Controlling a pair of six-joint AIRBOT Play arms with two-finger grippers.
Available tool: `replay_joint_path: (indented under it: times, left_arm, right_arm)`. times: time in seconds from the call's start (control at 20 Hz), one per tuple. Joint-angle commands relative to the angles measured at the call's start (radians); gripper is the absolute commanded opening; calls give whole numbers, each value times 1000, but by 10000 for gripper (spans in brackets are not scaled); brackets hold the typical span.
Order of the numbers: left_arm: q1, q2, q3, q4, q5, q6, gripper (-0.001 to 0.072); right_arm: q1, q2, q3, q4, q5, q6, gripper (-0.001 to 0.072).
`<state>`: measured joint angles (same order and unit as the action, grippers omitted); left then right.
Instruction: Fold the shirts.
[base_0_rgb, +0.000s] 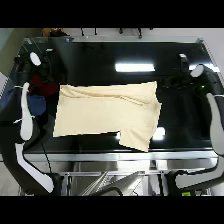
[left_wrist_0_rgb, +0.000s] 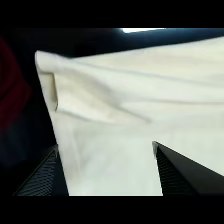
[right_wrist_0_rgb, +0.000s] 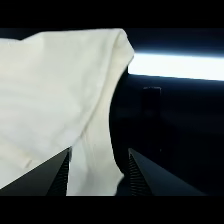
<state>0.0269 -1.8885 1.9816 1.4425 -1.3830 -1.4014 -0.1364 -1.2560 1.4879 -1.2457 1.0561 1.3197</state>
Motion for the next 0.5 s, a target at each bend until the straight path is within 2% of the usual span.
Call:
replay_joint_path:
  times: [0.0,0.1,0.25,0.35,0.45]
  left_arm:
    - [62,129,-179,-6,-127,-19,651]
    - [97,236,-424,-4,-112,-11,651]
    - [146,356,-759,-5,6,30,651]
    - [171,386,-886,-17,80,49,651]
    - [203,381,-946,-98,103,121,650]
  right_arm:
    - [-76,127,-113,1,183,45,411]
    - [-108,219,-267,2,206,73,410]
    - [-131,351,-487,65,206,80,410]
    - [-129,405,-576,100,209,80,388]
    - [-129,432,-625,125,226,66,363]
